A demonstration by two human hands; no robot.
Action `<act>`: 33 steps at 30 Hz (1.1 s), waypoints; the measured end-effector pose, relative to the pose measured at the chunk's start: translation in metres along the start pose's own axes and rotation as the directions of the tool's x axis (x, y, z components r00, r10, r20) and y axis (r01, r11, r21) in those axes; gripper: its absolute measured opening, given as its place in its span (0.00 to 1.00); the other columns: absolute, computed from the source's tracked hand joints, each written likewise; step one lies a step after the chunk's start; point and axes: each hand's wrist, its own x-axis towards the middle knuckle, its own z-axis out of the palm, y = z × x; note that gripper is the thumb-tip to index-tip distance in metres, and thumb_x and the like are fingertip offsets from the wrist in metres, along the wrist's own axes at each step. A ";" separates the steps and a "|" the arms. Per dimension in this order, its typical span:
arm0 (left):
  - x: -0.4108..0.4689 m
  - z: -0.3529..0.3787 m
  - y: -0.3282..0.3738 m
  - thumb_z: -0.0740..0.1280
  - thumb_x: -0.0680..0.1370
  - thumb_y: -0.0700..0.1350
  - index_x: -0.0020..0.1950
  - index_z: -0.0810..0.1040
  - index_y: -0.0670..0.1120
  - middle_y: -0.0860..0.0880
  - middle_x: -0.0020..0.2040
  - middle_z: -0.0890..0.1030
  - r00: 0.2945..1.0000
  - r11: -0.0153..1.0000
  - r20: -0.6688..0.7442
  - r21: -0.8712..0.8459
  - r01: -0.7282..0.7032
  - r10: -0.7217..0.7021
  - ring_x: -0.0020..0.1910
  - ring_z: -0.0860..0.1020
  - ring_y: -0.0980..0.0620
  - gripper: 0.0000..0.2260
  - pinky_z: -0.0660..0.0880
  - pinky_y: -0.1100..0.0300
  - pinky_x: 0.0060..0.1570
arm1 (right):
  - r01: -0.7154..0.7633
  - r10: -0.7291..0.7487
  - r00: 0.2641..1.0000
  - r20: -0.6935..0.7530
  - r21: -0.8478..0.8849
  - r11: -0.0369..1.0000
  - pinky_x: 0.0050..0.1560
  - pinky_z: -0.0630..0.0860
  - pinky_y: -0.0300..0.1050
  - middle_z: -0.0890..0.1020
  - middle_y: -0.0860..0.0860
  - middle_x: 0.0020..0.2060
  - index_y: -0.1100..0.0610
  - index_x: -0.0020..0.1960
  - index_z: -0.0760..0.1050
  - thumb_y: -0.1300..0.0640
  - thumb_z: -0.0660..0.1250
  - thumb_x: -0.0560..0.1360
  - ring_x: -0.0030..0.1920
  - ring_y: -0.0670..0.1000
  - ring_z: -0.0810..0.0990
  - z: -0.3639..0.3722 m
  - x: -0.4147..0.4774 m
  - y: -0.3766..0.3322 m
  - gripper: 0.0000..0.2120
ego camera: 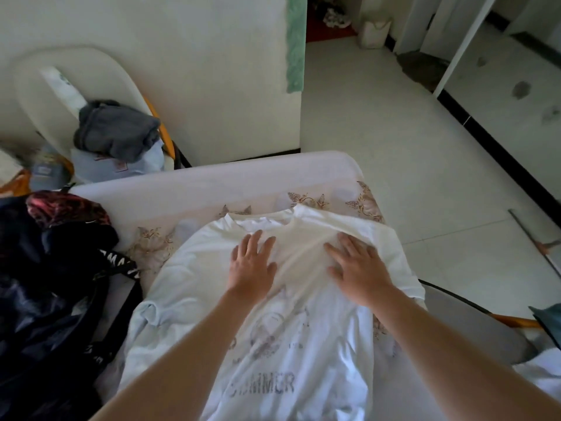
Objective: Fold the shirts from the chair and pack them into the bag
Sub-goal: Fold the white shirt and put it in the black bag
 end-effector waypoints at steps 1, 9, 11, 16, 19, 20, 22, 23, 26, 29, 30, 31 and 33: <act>-0.005 -0.001 -0.012 0.64 0.79 0.49 0.77 0.64 0.53 0.47 0.78 0.60 0.998 1.000 0.058 -0.015 0.016 -0.015 0.77 0.57 0.44 0.26 0.55 0.47 0.75 | -0.037 0.037 0.999 -0.023 -0.043 0.998 0.74 0.55 0.58 0.55 0.55 0.79 0.45 0.78 0.57 0.39 0.51 0.80 0.79 0.55 0.53 -0.003 0.002 -0.002 0.27; -0.037 -0.048 -0.084 0.59 0.69 0.29 0.70 0.68 0.43 0.44 0.68 0.70 0.924 0.942 -0.186 -0.091 0.322 -0.334 0.66 0.66 0.43 0.29 0.66 0.48 0.66 | 0.224 -0.218 0.948 -0.232 -0.003 0.975 0.55 0.72 0.54 0.73 0.56 0.62 0.56 0.60 0.74 0.60 0.64 0.74 0.60 0.60 0.74 -0.033 0.047 -0.118 0.15; -0.046 -0.059 -0.111 0.60 0.72 0.34 0.71 0.66 0.42 0.42 0.68 0.68 0.874 0.883 -0.131 -0.045 0.467 -0.469 0.66 0.65 0.40 0.27 0.65 0.47 0.67 | 0.384 -0.368 0.906 -0.211 0.041 0.922 0.56 0.71 0.52 0.71 0.54 0.65 0.55 0.65 0.73 0.64 0.60 0.76 0.60 0.58 0.73 -0.038 0.057 -0.157 0.19; -0.067 -0.085 -0.147 0.61 0.75 0.48 0.65 0.72 0.46 0.44 0.62 0.76 0.813 0.822 0.144 0.005 0.570 -0.564 0.62 0.73 0.42 0.19 0.71 0.50 0.60 | 0.525 -0.518 0.850 -0.092 0.068 0.848 0.53 0.77 0.53 0.57 0.51 0.78 0.53 0.77 0.61 0.67 0.56 0.78 0.63 0.57 0.75 -0.044 0.079 -0.244 0.29; -0.076 -0.095 -0.145 0.63 0.77 0.49 0.58 0.78 0.54 0.52 0.54 0.82 0.894 0.907 0.157 0.019 0.421 -0.419 0.53 0.80 0.47 0.11 0.74 0.55 0.53 | 0.540 -0.541 0.840 -0.019 -0.055 0.840 0.48 0.77 0.49 0.56 0.50 0.79 0.49 0.81 0.47 0.72 0.57 0.75 0.55 0.55 0.79 -0.040 0.083 -0.271 0.41; -0.079 -0.098 -0.145 0.64 0.76 0.47 0.57 0.79 0.55 0.54 0.52 0.82 0.914 0.916 0.137 -0.069 0.395 -0.383 0.52 0.80 0.49 0.11 0.76 0.56 0.51 | 0.542 -0.546 0.838 -0.017 -0.098 0.835 0.49 0.77 0.49 0.63 0.52 0.74 0.50 0.80 0.51 0.72 0.58 0.74 0.52 0.55 0.79 -0.040 0.082 -0.271 0.39; -0.084 -0.102 -0.143 0.65 0.74 0.42 0.56 0.80 0.55 0.57 0.49 0.81 0.933 0.880 0.077 -0.313 0.356 -0.350 0.47 0.79 0.53 0.13 0.77 0.58 0.48 | 0.540 -0.550 0.830 -0.094 -0.117 0.834 0.49 0.74 0.48 0.73 0.54 0.59 0.53 0.69 0.69 0.70 0.61 0.74 0.50 0.55 0.80 -0.041 0.080 -0.260 0.26; -0.087 -0.103 -0.143 0.66 0.74 0.40 0.57 0.79 0.54 0.57 0.50 0.79 0.935 0.846 0.052 -0.412 0.339 -0.350 0.47 0.78 0.55 0.15 0.76 0.60 0.48 | 0.524 -0.539 0.824 -0.173 -0.130 0.842 0.44 0.72 0.48 0.75 0.53 0.52 0.54 0.60 0.74 0.69 0.64 0.72 0.46 0.56 0.80 -0.041 0.079 -0.251 0.19; -0.099 -0.099 -0.146 0.66 0.75 0.44 0.70 0.70 0.53 0.54 0.60 0.74 0.916 0.807 0.167 -0.434 0.400 -0.365 0.57 0.75 0.54 0.23 0.74 0.59 0.57 | 0.458 -0.481 0.806 -0.346 -0.149 0.876 0.35 0.69 0.48 0.76 0.54 0.42 0.55 0.46 0.76 0.70 0.71 0.64 0.36 0.57 0.78 -0.035 0.071 -0.213 0.15; -0.111 -0.090 -0.146 0.62 0.76 0.48 0.66 0.74 0.49 0.50 0.58 0.77 0.895 0.873 0.278 -0.250 0.419 -0.350 0.56 0.76 0.48 0.18 0.75 0.55 0.54 | 0.387 -0.429 0.840 -0.331 -0.189 0.903 0.43 0.74 0.52 0.77 0.54 0.46 0.55 0.49 0.78 0.70 0.66 0.66 0.43 0.57 0.78 -0.026 0.050 -0.180 0.16; -0.115 -0.088 -0.144 0.62 0.76 0.48 0.60 0.78 0.49 0.49 0.53 0.79 0.903 0.883 0.260 -0.241 0.403 -0.341 0.51 0.78 0.48 0.14 0.76 0.57 0.48 | 0.365 -0.414 0.856 -0.309 -0.206 0.908 0.48 0.73 0.53 0.77 0.54 0.50 0.54 0.52 0.78 0.68 0.64 0.66 0.48 0.57 0.77 -0.025 0.043 -0.174 0.18; -0.119 -0.088 -0.142 0.63 0.75 0.48 0.54 0.80 0.50 0.50 0.48 0.81 0.914 0.891 0.234 -0.240 0.385 -0.331 0.46 0.79 0.48 0.11 0.75 0.58 0.41 | 0.358 -0.407 0.863 -0.299 -0.205 0.911 0.53 0.72 0.52 0.76 0.53 0.55 0.52 0.55 0.78 0.66 0.63 0.65 0.54 0.57 0.75 -0.024 0.037 -0.171 0.21; -0.124 -0.087 -0.136 0.67 0.72 0.46 0.47 0.81 0.50 0.52 0.43 0.80 0.936 0.912 0.200 -0.238 0.333 -0.289 0.42 0.78 0.51 0.06 0.74 0.60 0.37 | 0.428 -0.453 0.847 -0.278 -0.151 0.891 0.60 0.69 0.52 0.74 0.52 0.63 0.51 0.63 0.76 0.62 0.66 0.64 0.62 0.56 0.72 -0.028 0.029 -0.180 0.26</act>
